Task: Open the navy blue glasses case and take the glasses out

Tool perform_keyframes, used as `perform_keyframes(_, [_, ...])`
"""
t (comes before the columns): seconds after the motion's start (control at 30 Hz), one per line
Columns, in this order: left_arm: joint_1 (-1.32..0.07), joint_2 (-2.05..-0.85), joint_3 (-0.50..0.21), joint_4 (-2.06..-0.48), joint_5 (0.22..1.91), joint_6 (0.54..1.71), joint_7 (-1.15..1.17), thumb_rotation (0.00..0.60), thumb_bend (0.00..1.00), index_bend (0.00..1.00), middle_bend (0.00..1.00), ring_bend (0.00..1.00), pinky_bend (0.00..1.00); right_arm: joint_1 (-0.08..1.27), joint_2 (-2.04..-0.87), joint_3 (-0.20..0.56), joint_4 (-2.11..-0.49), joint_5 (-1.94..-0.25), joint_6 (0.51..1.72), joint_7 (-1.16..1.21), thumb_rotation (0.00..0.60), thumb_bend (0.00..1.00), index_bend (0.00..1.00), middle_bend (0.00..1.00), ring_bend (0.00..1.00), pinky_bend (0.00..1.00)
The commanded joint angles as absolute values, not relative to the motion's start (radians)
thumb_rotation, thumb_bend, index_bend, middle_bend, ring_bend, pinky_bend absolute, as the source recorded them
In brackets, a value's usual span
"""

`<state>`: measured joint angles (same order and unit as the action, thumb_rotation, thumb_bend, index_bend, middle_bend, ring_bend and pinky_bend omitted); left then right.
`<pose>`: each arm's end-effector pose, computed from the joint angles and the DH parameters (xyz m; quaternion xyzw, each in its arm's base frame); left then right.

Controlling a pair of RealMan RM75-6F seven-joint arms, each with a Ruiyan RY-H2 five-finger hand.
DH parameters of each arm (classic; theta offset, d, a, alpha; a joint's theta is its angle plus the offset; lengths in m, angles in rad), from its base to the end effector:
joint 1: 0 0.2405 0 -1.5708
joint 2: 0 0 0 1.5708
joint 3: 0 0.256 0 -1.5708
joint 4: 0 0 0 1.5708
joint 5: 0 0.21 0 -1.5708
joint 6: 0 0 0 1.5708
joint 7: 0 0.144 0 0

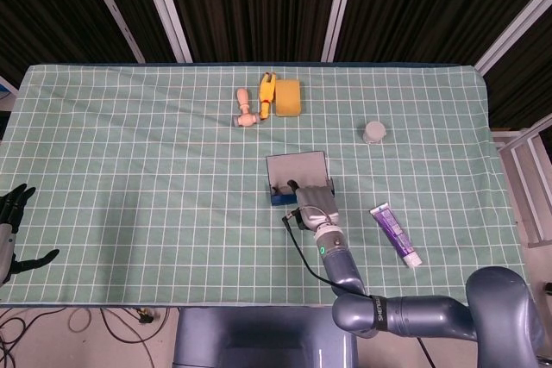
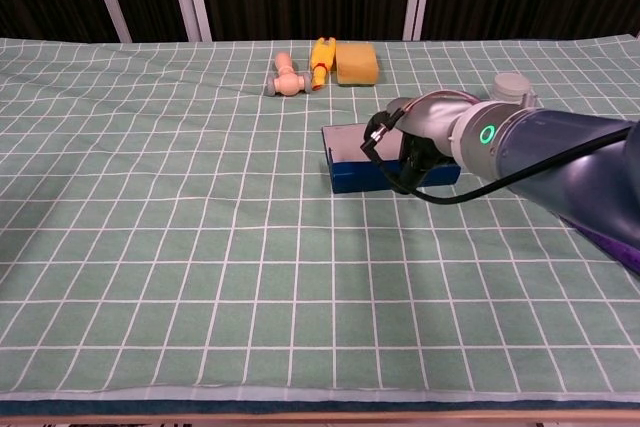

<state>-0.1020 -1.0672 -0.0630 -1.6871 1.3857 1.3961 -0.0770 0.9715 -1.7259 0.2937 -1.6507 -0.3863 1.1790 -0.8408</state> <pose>-0.3153 0.1871 0.1644 -0.5555 -0.4591 -0.3841 0.5771 -0.0726 -0.3321 -0.0595 0.7061 -0.4769 0.2695 0.4487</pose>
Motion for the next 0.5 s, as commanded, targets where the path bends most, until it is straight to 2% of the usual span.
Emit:
perform_keyframes(0.03, [-0.103, -1.067, -0.063, -1.687, 1.384, 1.394, -0.078, 0.600, 0.00, 0.00, 0.00, 0.00, 0.00, 0.976, -1.740, 0.289, -1.640, -0.389, 1.174, -0.837, 0.600, 0.56, 0.18, 0.84, 0.93, 0.91])
perform_keyframes(0.5, [-0.103, -1.067, -0.065, -1.689, 1.379, 1.392, -0.076, 0.600, 0.00, 0.00, 0.00, 0.00, 0.00, 0.980, -1.769, 0.257, -1.657, -0.380, 1.174, -0.845, 0.600, 0.56, 0.18, 0.84, 0.93, 0.91])
